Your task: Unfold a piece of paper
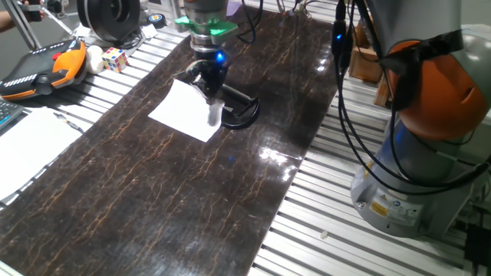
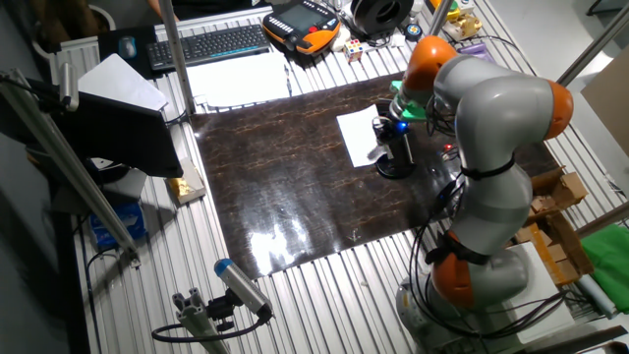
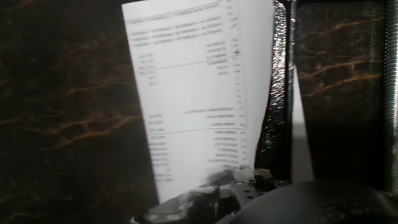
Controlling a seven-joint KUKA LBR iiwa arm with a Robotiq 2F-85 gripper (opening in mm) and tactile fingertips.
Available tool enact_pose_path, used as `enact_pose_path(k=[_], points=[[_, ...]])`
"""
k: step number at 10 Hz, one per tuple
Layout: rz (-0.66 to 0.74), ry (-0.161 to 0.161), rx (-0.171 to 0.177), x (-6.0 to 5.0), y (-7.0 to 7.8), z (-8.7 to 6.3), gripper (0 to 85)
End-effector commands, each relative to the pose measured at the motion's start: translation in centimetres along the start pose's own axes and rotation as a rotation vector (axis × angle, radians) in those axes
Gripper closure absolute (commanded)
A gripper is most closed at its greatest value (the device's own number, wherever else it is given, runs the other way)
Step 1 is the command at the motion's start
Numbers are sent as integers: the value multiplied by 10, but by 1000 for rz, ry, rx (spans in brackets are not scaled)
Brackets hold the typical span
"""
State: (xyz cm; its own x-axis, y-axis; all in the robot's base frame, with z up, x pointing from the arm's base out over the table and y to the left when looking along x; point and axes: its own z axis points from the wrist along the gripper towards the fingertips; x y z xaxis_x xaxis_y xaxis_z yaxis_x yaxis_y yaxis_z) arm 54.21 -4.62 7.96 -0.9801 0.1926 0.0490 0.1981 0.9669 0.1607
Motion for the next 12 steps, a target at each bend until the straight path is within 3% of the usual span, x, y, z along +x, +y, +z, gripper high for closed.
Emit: enact_pose_path(k=[1,7,10,12], points=[[10,-3,0,1,6,-3,840],[78,10,-25,1,36,-24,803],[113,24,-75,2,37,-24,783],[113,18,-67,1,37,-24,787]])
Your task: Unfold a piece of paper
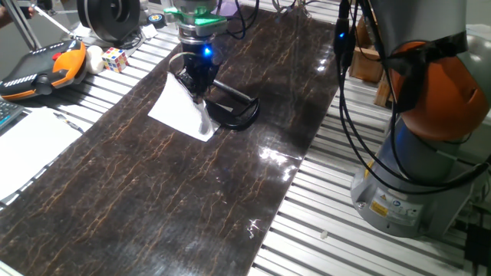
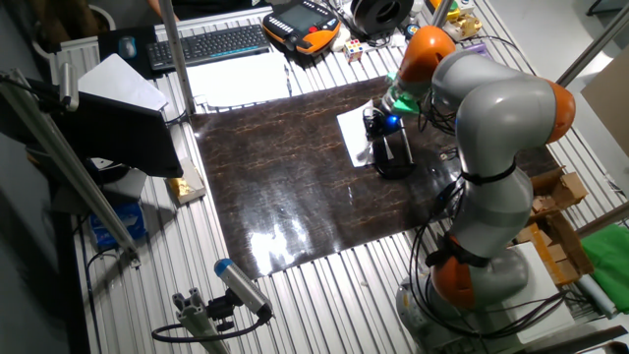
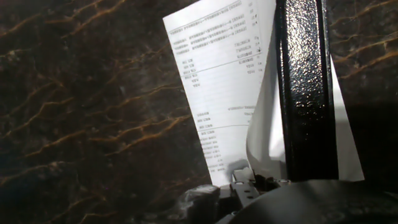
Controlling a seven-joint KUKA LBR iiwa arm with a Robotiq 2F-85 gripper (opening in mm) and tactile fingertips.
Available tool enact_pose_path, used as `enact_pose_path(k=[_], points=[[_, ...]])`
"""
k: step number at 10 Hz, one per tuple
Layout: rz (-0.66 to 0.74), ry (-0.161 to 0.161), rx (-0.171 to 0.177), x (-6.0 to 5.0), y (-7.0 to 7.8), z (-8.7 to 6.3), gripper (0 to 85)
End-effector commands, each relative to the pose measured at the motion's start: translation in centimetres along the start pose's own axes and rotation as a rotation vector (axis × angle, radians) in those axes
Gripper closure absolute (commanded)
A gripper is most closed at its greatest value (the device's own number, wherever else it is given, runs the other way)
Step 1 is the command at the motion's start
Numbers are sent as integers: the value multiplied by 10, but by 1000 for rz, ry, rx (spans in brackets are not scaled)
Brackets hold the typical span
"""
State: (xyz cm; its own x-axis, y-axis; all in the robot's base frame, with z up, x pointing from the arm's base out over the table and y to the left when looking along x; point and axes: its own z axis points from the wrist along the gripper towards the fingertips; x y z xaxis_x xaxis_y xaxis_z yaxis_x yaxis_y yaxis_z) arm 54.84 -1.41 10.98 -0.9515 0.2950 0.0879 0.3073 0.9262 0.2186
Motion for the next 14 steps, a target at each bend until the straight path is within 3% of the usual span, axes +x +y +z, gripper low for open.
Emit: enact_pose_path(k=[1,3,5,6,9,12,14], points=[[-2,-2,7,0,0,0,810],[-5,-2,8,2,0,-1,840],[-18,-20,64,4,0,-5,840],[-17,-22,71,5,0,-6,840],[-45,-33,186,12,-2,-24,840],[-29,-12,150,11,-4,-30,840],[-17,-19,159,11,-4,-30,840]])
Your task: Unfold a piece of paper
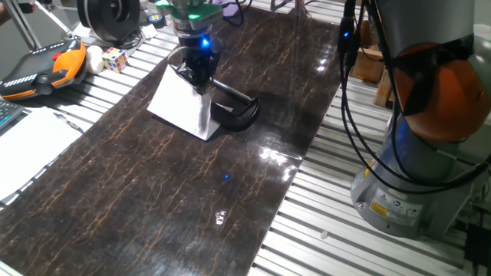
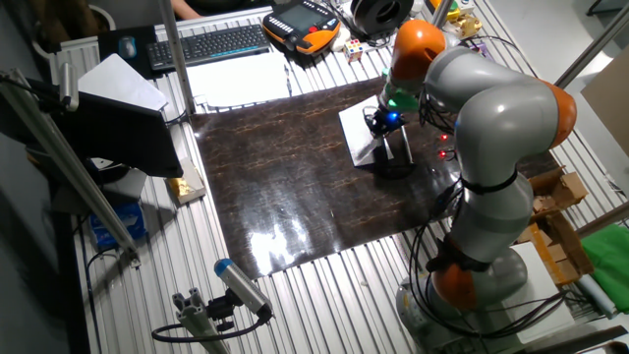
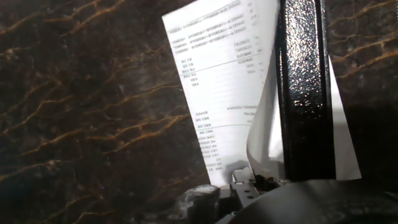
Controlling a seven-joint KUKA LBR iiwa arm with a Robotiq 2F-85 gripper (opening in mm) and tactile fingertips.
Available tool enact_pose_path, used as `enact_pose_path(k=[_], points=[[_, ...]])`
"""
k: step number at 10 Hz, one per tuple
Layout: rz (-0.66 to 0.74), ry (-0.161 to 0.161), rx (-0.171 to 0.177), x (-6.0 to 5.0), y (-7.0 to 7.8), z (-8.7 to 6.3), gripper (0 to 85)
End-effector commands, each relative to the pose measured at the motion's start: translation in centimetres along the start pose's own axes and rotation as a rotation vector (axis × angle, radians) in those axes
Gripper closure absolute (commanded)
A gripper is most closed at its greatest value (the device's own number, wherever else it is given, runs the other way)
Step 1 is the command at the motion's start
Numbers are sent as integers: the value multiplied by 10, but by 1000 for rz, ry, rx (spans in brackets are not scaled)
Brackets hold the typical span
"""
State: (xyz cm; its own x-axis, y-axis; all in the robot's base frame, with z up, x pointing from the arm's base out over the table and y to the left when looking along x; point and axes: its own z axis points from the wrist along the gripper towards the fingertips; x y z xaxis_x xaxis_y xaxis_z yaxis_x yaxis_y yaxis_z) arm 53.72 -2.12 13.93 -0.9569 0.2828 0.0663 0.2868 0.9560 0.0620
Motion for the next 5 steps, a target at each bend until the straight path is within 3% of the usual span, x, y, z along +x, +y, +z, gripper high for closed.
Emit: enact_pose_path(k=[1,2,5], points=[[-1,-7,29,0,0,0,840],[-12,-9,65,0,0,0,840],[-68,34,77,0,0,0,840]])
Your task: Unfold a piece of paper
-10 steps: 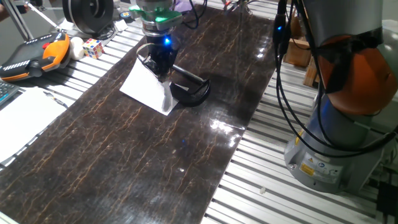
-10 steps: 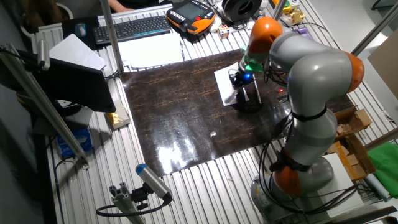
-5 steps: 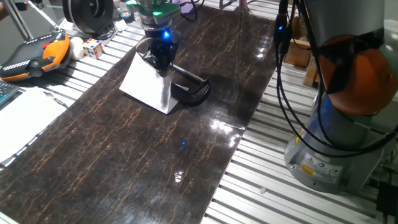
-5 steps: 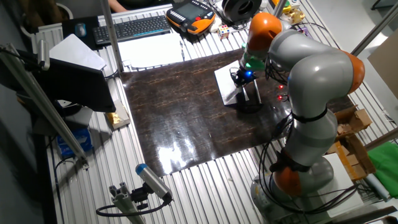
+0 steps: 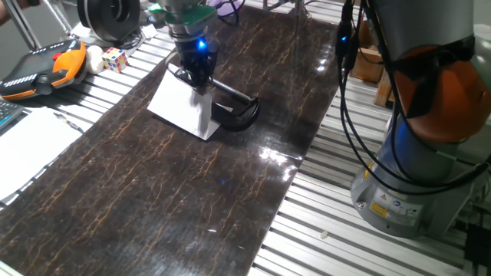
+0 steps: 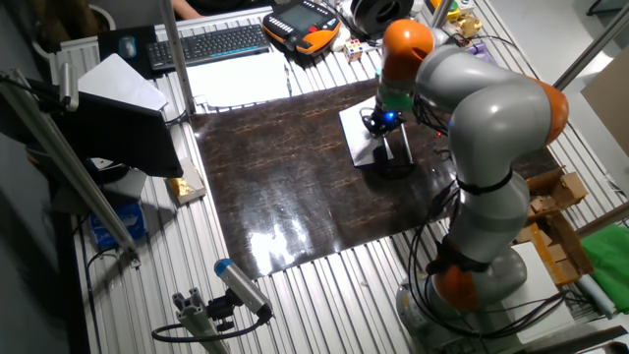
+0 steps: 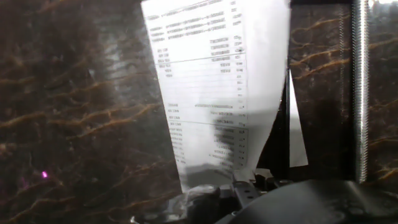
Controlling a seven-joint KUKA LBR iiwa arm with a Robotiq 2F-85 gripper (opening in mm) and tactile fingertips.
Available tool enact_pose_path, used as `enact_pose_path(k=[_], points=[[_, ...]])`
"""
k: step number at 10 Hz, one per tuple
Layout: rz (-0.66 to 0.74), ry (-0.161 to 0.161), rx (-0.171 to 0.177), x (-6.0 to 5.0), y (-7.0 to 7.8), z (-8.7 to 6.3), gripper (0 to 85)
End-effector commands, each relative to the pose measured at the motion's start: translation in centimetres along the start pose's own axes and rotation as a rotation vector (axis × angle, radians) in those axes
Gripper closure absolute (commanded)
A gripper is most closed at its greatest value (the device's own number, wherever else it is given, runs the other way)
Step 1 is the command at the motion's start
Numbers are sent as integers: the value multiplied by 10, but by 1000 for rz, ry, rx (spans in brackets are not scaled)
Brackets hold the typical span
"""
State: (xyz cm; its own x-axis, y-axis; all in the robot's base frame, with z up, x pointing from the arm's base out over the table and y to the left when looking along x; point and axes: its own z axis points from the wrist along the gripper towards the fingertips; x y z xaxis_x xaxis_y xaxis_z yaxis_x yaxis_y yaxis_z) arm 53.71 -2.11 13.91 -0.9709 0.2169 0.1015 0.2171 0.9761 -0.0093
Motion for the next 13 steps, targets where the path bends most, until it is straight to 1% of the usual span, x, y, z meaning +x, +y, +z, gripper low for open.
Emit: enact_pose_path(k=[1,2,3,4,5,9,10,11,12,13], points=[[-1,4,18,0,0,0,840],[-14,2,39,0,0,0,840],[-29,11,52,0,0,0,840],[-51,23,48,0,0,0,840],[-60,37,27,0,0,0,840],[-33,40,8,0,0,0,840],[-22,35,4,1,6,0,840],[0,35,-19,2,15,2,840],[19,29,-36,4,24,6,840],[45,12,-38,6,35,10,840]])
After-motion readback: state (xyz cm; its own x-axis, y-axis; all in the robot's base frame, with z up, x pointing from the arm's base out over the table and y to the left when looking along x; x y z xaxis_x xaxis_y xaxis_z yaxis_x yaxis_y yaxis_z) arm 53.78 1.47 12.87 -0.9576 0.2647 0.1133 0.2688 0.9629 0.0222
